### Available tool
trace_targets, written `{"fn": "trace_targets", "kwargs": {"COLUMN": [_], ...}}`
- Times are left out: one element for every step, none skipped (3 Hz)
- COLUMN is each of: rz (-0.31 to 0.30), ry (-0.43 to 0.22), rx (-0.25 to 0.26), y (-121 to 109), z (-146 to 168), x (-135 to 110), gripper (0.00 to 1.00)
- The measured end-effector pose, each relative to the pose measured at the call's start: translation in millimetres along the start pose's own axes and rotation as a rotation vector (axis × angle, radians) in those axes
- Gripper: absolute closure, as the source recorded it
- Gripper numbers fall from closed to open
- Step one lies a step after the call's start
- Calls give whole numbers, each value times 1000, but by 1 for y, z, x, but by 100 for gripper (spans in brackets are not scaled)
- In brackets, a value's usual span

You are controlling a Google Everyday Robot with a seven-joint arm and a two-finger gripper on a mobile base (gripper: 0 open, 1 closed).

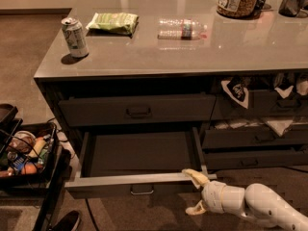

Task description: Close middle drawer

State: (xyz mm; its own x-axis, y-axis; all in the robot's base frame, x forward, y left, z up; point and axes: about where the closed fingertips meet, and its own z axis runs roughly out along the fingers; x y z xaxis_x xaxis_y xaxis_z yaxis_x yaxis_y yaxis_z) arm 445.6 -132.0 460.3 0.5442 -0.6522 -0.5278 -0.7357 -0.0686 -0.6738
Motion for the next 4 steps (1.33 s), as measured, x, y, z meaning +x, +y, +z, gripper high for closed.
{"fn": "trace_targets", "kwargs": {"rz": [0, 0, 0, 0], "ry": [0, 0, 0, 0], "rx": [0, 0, 0, 0], "y": [0, 0, 0, 0], "z": [0, 0, 0, 0], "x": [0, 0, 0, 0], "gripper": [42, 65, 88, 100]}}
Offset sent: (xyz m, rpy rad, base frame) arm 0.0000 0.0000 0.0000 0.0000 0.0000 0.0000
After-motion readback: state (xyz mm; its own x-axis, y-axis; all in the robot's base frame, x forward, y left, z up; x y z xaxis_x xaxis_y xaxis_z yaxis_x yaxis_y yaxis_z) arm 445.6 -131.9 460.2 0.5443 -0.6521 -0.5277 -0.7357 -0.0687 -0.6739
